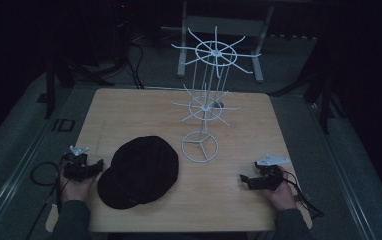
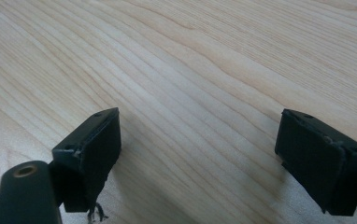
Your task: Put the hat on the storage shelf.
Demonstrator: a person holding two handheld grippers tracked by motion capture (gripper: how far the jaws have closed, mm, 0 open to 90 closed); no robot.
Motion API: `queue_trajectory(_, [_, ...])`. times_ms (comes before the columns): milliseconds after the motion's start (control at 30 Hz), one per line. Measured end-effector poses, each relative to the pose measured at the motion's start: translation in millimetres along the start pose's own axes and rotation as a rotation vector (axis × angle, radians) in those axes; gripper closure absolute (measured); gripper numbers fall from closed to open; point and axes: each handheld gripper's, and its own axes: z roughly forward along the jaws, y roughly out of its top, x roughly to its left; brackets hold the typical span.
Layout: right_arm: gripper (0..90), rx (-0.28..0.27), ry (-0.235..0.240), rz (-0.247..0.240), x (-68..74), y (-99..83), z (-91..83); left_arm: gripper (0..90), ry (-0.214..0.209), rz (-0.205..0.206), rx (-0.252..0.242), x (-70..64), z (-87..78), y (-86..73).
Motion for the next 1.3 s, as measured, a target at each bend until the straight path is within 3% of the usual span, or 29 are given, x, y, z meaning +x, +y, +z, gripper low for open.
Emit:
queue_trajectory(133, [14.3,0.001,-0.001,0.001,0.1,0.0,-0.1,40.6,-0.015,-0.002,0.027,1.0,-1.2,3.2])
queue_trajectory(167, [14.3,0.001,-0.001,0.001,0.1,0.0,-0.1,46.5,-0.046,-0.025,0.034,2.8,-3.2,4.5])
queue_trajectory(200, [14.4,0.001,-0.001,0.001,0.1,0.0,-0.1,47.0,-0.111,-0.061,0.023,5.5,-7.9,6.0])
queue_trajectory(233, [14.3,0.000,-0.001,0.001,0.1,0.0,-0.1,47.0,-0.111,-0.061,0.023,5.5,-7.9,6.0])
queue_trajectory(300, [14.3,0.000,-0.001,0.001,0.1,0.0,0.0,47.2,-0.110,-0.033,0.024,3.0,-13.1,8.9])
queue_trajectory(433, [14.4,0.000,-0.001,0.002,0.2,0.0,-0.1,47.7,-0.178,-0.025,-0.012,0.5,-31.2,22.0])
queue_trajectory(667, [14.5,0.001,-0.002,0.004,0.2,0.1,-0.2,47.5,-0.226,0.024,-0.052,-10.1,-53.4,47.7])
queue_trajectory(800, [14.5,0.001,-0.002,0.004,0.2,0.0,-0.2,47.4,-0.236,0.042,-0.061,-15.8,-56.9,55.1])
queue_trajectory(967, [14.6,0.001,-0.003,0.005,0.4,0.1,-0.2,47.2,-0.268,0.080,-0.050,-27.4,-55.9,61.9])
queue_trajectory(1133, [14.6,0.001,-0.005,0.008,0.7,0.0,-0.2,46.7,-0.297,0.114,0.003,-36.0,-46.0,64.7])
queue_trajectory(1167, [14.6,0.001,-0.005,0.008,0.7,0.0,-0.3,46.8,-0.300,0.134,0.039,-39.6,-38.0,64.9])
queue_trajectory(1300, [14.6,0.001,-0.006,0.008,0.7,0.0,-0.3,47.4,-0.324,0.132,0.081,-43.3,-26.6,63.8])
